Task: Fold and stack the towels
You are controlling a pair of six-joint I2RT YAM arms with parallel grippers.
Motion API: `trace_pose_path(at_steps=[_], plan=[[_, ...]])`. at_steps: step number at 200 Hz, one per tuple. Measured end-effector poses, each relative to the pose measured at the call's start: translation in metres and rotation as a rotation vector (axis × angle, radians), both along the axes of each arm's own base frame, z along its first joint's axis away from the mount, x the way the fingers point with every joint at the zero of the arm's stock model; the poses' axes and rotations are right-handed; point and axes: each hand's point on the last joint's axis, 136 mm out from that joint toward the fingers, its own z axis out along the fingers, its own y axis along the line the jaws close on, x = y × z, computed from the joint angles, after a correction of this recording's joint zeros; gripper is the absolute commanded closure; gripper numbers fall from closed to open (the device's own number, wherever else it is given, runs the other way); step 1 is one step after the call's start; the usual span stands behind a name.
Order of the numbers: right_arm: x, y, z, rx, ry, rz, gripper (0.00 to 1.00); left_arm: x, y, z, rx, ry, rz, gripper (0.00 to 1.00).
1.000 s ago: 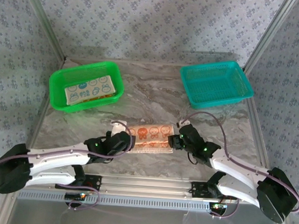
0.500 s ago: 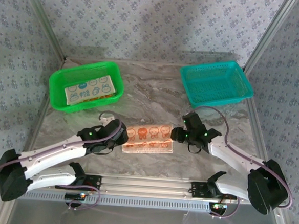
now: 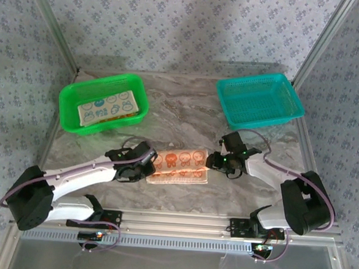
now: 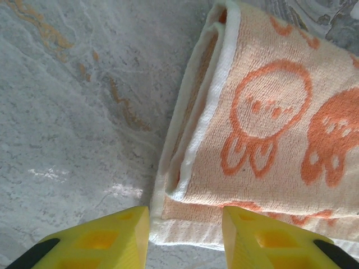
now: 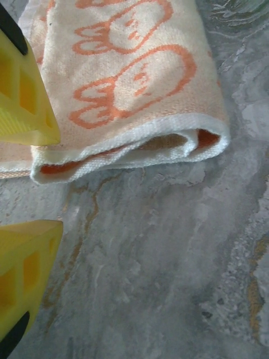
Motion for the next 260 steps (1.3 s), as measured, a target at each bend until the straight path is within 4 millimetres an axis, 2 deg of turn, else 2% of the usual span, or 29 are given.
trace_pose_path(at_steps=[21,64,83,141,155,175,196,204,215,260], plan=[[0.003,0.003,-0.001,0.015,0.001,0.007,0.59,0.001,0.0,-0.003,-0.003,0.012,0.008,0.62],[0.005,0.007,-0.002,0.027,-0.004,0.021,0.67,0.001,-0.003,-0.014,0.005,0.046,0.012,0.63],[0.005,0.007,-0.004,0.027,0.0,0.026,0.71,0.002,-0.005,-0.016,-0.001,0.05,0.011,0.69],[0.004,0.008,-0.006,0.026,0.008,0.029,0.77,0.001,-0.003,-0.024,0.023,0.074,0.01,0.76],[0.003,0.008,-0.006,0.026,0.007,0.033,0.82,0.001,-0.003,-0.025,0.026,0.074,0.009,0.84],[0.002,0.009,-0.006,0.025,0.007,0.037,0.85,0.001,-0.003,-0.024,0.028,0.073,0.001,0.83],[0.002,0.009,-0.007,0.023,0.005,0.044,0.94,0.004,-0.006,-0.02,0.024,0.064,-0.007,0.87],[0.001,0.009,-0.007,0.023,0.006,0.044,1.0,0.005,-0.006,-0.019,0.023,0.061,-0.01,0.93],[0.001,0.01,-0.007,0.023,0.006,0.046,1.0,0.006,-0.006,-0.019,0.022,0.059,-0.009,1.0],[0.0,0.009,-0.004,0.024,0.002,0.048,1.0,0.006,-0.006,-0.017,0.029,0.054,-0.021,1.0]])
